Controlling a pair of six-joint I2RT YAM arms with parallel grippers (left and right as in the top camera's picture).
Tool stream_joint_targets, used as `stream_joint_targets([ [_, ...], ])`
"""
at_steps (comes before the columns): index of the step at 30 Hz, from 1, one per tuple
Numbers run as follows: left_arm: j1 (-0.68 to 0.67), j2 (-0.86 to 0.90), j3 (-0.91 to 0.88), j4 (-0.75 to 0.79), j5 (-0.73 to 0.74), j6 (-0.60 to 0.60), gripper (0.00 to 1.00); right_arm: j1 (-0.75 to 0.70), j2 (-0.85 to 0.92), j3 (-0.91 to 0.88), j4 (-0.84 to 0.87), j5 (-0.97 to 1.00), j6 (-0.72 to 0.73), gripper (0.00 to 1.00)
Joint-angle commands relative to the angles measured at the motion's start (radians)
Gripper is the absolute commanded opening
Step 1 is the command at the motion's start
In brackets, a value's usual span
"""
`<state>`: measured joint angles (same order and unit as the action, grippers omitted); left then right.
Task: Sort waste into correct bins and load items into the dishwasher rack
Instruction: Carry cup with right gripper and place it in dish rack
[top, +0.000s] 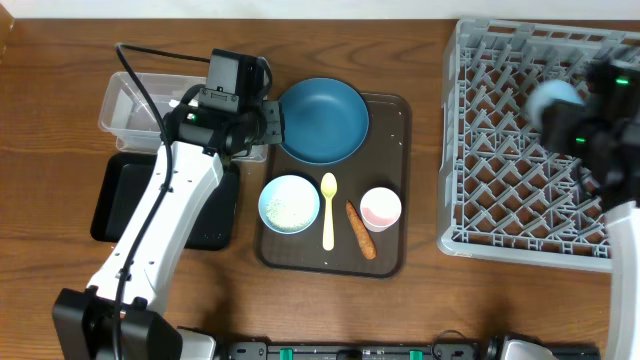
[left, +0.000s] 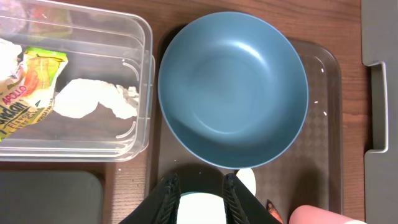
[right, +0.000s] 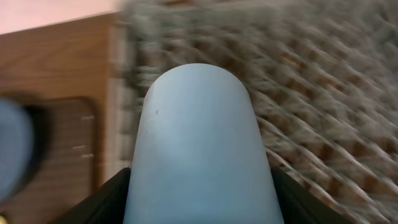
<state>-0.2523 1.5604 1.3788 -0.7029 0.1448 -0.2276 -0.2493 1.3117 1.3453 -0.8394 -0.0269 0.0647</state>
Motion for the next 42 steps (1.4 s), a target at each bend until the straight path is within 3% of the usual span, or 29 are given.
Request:
stream_joint_targets([
  [1, 0.005, 0.002, 0.008, -0.003, -0.030, 0.017, 0.27, -0.120, 0.037, 0.057, -0.035, 0.056, 0.032, 0.01],
  [14, 0.005, 0.002, 0.008, -0.004, -0.030, 0.017, 0.28, -0.440, 0.292, 0.108, -0.055, 0.154, 0.063, 0.01],
  [30, 0.005, 0.002, 0.008, -0.004, -0.030, 0.017, 0.28, -0.518, 0.447, 0.108, -0.078, 0.154, 0.081, 0.02],
  [34, 0.005, 0.002, 0.008, -0.009, -0.030, 0.017, 0.29, -0.518, 0.484, 0.108, -0.076, 0.158, 0.080, 0.19],
  [35, 0.005, 0.002, 0.008, -0.014, -0.030, 0.017, 0.29, -0.518, 0.490, 0.108, -0.076, 0.154, 0.080, 0.30],
  [37, 0.005, 0.002, 0.008, -0.022, -0.030, 0.017, 0.33, -0.518, 0.494, 0.108, -0.073, 0.129, 0.080, 0.68],
  [39, 0.005, 0.002, 0.008, -0.024, -0.030, 0.017, 0.35, -0.518, 0.493, 0.108, -0.068, 0.098, 0.080, 0.92],
  [40, 0.005, 0.002, 0.008, -0.023, -0.030, 0.017, 0.35, -0.518, 0.491, 0.110, -0.066, 0.086, 0.078, 0.99],
  [42, 0.005, 0.002, 0.008, -0.023, -0.030, 0.017, 0.37, -0.518, 0.483, 0.121, -0.071, 0.067, 0.063, 0.99],
])
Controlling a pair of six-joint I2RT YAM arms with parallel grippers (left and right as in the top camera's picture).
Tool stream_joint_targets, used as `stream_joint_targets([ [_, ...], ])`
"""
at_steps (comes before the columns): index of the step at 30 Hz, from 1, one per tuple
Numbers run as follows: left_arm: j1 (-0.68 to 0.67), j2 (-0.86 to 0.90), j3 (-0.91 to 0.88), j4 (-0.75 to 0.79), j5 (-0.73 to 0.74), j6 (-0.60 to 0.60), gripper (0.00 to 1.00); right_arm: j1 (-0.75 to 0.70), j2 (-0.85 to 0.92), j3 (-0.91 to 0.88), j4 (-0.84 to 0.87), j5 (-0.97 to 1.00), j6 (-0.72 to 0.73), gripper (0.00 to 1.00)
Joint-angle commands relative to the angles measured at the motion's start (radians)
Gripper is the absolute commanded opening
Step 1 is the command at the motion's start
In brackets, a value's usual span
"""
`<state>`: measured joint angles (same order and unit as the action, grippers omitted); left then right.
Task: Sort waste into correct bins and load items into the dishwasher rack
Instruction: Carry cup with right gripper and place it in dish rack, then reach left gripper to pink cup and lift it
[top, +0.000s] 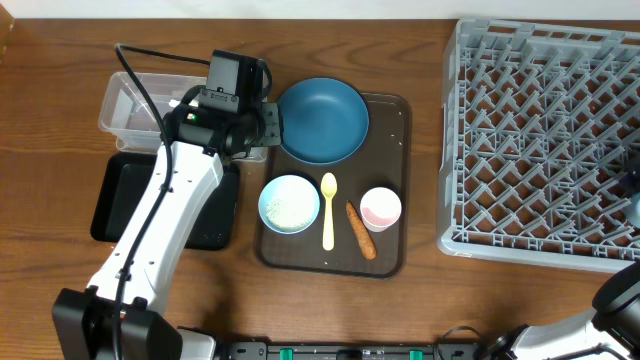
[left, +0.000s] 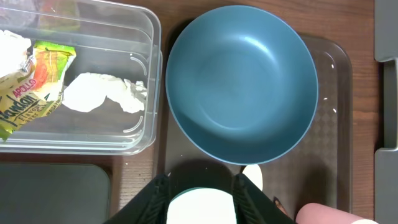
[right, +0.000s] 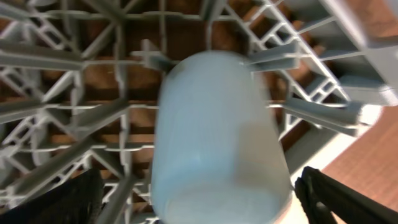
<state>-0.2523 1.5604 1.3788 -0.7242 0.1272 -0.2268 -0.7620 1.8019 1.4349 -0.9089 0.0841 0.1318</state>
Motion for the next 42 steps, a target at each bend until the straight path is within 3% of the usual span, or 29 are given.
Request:
stream_joint_targets([
  [1, 0.005, 0.002, 0.008, -0.001, -0.012, 0.016, 0.38, -0.005, -0.014, 0.045, -0.008, -0.047, -0.010, 0.99],
  [6, 0.004, 0.002, 0.008, -0.002, -0.011, 0.016, 0.40, -0.003, -0.042, 0.160, -0.068, -0.107, -0.025, 0.99],
  [10, 0.004, 0.002, 0.008, -0.002, 0.017, 0.016, 0.40, 0.002, -0.051, 0.252, -0.130, -0.269, -0.055, 0.98],
  [16, -0.003, 0.006, 0.003, -0.002, 0.121, 0.017, 0.41, 0.076, -0.055, 0.249, -0.193, -0.490, -0.150, 0.97],
  [23, -0.093, 0.021, -0.040, -0.009, 0.157, 0.026, 0.48, 0.275, -0.055, 0.237, -0.208, -0.480, -0.205, 0.99],
  [31, -0.258, 0.106, -0.048, -0.011, 0.157, 0.035, 0.49, 0.491, -0.054, 0.237, -0.202, -0.473, -0.216, 0.99],
  [42, -0.414, 0.221, -0.048, -0.013, 0.153, 0.031, 0.49, 0.609, -0.051, 0.237, -0.203, -0.402, -0.241, 0.99],
])
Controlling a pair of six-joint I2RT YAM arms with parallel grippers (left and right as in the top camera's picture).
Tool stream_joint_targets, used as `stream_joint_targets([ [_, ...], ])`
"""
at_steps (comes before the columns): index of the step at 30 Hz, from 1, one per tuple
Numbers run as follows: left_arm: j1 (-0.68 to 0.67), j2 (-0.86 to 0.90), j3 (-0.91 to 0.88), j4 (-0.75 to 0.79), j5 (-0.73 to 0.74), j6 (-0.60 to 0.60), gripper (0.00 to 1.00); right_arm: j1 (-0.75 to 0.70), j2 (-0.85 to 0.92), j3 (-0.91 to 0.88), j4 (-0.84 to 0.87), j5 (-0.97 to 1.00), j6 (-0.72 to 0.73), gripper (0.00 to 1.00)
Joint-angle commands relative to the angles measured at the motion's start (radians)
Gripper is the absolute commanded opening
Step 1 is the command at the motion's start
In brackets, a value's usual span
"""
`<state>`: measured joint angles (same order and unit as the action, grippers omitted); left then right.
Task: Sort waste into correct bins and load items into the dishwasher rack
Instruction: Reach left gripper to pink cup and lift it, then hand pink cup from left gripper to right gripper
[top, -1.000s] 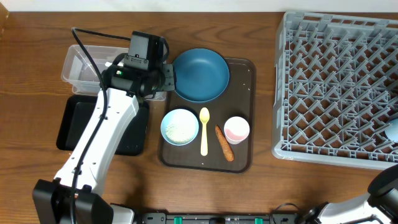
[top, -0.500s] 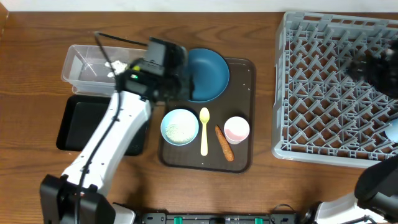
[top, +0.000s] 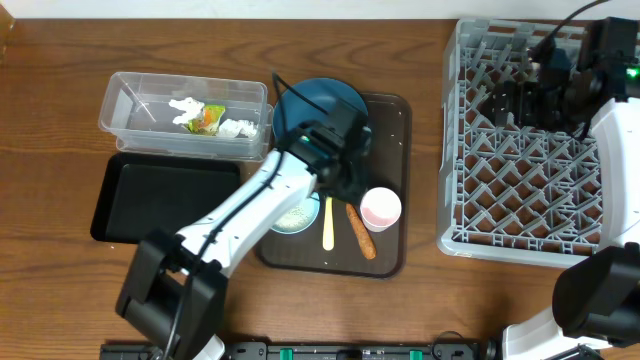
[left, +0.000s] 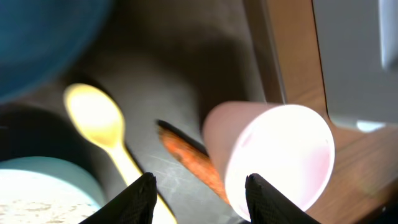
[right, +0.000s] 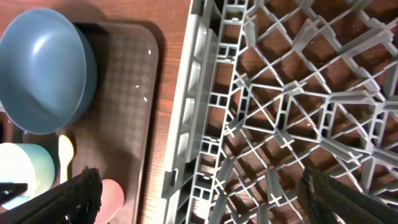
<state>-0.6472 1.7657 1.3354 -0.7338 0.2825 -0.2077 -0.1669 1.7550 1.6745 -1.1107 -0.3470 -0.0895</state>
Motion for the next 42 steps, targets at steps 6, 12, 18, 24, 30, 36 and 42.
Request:
stream_joint_targets([
  [6, -0.053, 0.066, -0.005, -0.003, -0.003, 0.012, 0.49, 0.014, -0.004, -0.003, -0.002, 0.029, -0.020, 0.99],
  [12, -0.056, 0.101, -0.005, -0.003, -0.006, 0.013, 0.30, 0.014, -0.004, -0.003, -0.005, 0.029, -0.020, 0.99],
  [18, -0.054, 0.112, -0.004, 0.010, -0.012, 0.013, 0.07, 0.014, -0.004, -0.003, -0.005, 0.029, -0.020, 0.99],
  [24, 0.006, 0.087, 0.043, -0.021, -0.013, 0.013, 0.06, 0.014, -0.004, -0.003, -0.008, 0.029, -0.021, 0.99],
  [30, 0.200, -0.019, 0.066, 0.053, 0.130, -0.016, 0.06, 0.013, -0.004, -0.003, 0.010, 0.084, -0.020, 0.99],
  [36, 0.443, -0.037, 0.065, 0.269, 0.500, -0.209, 0.06, 0.013, -0.002, -0.004, 0.064, 0.004, -0.029, 0.99],
  [42, 0.523, -0.009, 0.063, 0.538, 0.824, -0.372, 0.06, 0.047, -0.002, -0.069, 0.055, -0.602, -0.514, 0.99],
])
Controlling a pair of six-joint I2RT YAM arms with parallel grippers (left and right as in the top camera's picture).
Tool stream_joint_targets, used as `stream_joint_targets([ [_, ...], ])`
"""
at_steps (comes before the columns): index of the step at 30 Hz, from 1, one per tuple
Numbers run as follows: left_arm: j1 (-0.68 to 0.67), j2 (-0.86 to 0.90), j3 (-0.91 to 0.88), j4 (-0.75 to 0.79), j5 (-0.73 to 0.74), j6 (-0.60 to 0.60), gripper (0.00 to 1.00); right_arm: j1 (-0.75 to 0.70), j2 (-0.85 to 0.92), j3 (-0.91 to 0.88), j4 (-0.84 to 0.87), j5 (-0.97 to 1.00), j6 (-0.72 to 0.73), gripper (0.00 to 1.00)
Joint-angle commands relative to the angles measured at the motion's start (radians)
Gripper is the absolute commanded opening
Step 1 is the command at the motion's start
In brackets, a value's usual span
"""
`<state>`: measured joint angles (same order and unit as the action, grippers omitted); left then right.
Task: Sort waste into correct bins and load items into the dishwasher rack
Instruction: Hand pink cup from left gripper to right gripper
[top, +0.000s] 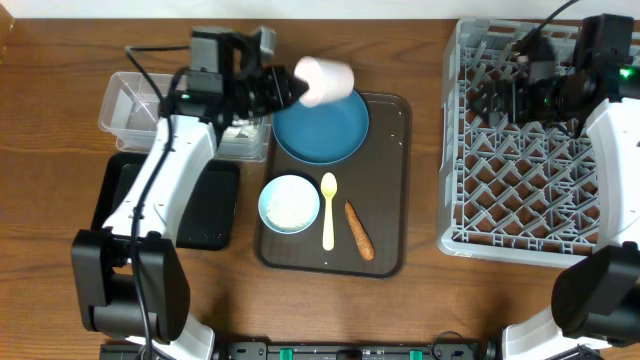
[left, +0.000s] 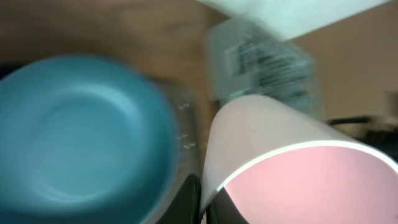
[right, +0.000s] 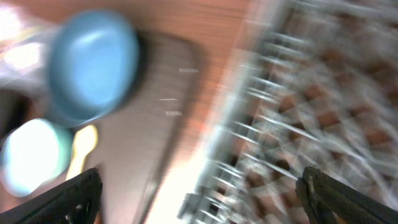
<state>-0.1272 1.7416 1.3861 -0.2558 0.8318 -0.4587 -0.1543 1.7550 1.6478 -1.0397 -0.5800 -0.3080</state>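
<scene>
My left gripper (top: 292, 88) is shut on the rim of a pink cup (top: 322, 80). It holds the cup on its side in the air, above the back left edge of the blue bowl (top: 322, 128). The left wrist view shows the pink cup (left: 298, 162) large at the right, one finger inside its rim and one outside, with the blue bowl (left: 81, 124) below. My right gripper (top: 492, 100) hangs open and empty over the back left part of the grey dishwasher rack (top: 540, 160). The right wrist view is blurred.
The brown tray (top: 392, 190) also carries a small pale bowl of rice (top: 290, 203), a yellow spoon (top: 328, 212) and a carrot piece (top: 360, 231). Left of it stand a clear bin (top: 130, 110) with wrappers and a black bin (top: 120, 200).
The left gripper was open around the pink cup standing on the tray. Now it is shut on the cup's rim and holds it raised by the blue bowl's back left. The right wrist view has blurred.
At first the left gripper hovered by the blue bowl while the right held a pale blue cup over the rack. Then that cup was down among the rack's cells. Later the right gripper was open and empty, and the left was at the pink cup, which it now holds aloft.
</scene>
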Motion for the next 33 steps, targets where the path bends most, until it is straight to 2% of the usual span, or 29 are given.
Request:
stream_joint_targets([
  [1, 0.004, 0.019, 0.012, 0.096, 0.324, -0.129, 0.06, 0.045, -0.002, -0.060, -0.020, -0.447, -0.376, 0.99],
  [4, -0.004, 0.032, 0.012, 0.177, 0.460, -0.130, 0.06, 0.078, -0.002, -0.120, -0.009, -0.636, -0.568, 0.97],
  [8, -0.029, 0.037, 0.012, 0.220, 0.551, -0.117, 0.06, 0.120, -0.002, -0.163, 0.024, -0.804, -0.722, 0.97],
  [14, -0.070, 0.037, 0.012, 0.262, 0.575, -0.115, 0.06, 0.190, -0.002, -0.167, 0.131, -0.879, -0.755, 0.96],
  [20, -0.095, 0.037, 0.012, 0.265, 0.601, -0.123, 0.06, 0.226, -0.002, -0.167, 0.296, -0.876, -0.638, 0.93],
  [25, -0.100, 0.037, 0.012, 0.265, 0.601, -0.123, 0.06, 0.227, -0.002, -0.167, 0.492, -0.886, -0.436, 0.92],
  [28, -0.100, 0.037, 0.012, 0.265, 0.600, -0.123, 0.06, 0.231, -0.002, -0.167, 0.611, -0.935, -0.319, 0.87],
  [33, -0.100, 0.037, 0.012, 0.265, 0.597, -0.123, 0.06, 0.249, -0.002, -0.167, 0.662, -0.945, -0.253, 0.85],
])
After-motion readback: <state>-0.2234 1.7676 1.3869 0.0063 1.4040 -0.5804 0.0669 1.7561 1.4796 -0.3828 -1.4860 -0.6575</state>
